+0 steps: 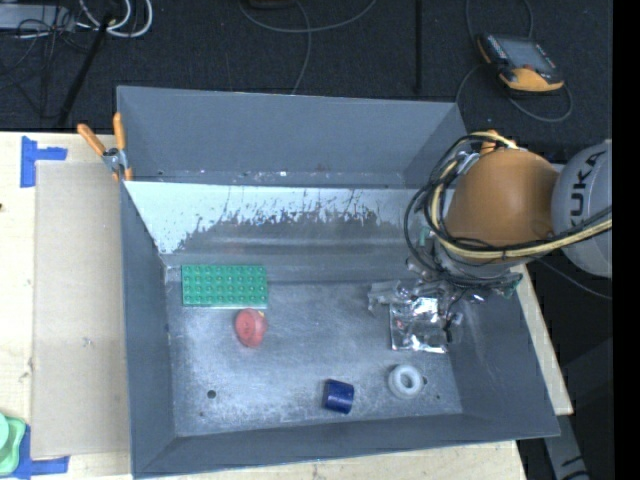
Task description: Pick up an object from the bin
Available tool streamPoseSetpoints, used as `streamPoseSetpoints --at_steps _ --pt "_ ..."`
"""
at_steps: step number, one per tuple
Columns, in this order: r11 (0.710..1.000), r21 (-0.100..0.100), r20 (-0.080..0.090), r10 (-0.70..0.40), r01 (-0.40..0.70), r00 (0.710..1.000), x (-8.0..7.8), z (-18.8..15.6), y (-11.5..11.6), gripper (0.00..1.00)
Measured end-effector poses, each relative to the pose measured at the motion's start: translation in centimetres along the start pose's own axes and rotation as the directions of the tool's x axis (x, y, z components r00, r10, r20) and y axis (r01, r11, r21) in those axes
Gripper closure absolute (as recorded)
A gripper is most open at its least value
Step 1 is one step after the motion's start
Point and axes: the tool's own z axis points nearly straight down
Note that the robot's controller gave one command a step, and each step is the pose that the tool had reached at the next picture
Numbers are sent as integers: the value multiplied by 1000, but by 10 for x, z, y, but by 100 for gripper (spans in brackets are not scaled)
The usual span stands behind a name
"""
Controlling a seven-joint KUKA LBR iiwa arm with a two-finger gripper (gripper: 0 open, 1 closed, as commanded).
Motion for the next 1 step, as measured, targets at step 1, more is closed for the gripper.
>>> streamPoseSetpoints --at_steps 1 --pt "932 -10 0 -362 362 932 6 24 -10 0"
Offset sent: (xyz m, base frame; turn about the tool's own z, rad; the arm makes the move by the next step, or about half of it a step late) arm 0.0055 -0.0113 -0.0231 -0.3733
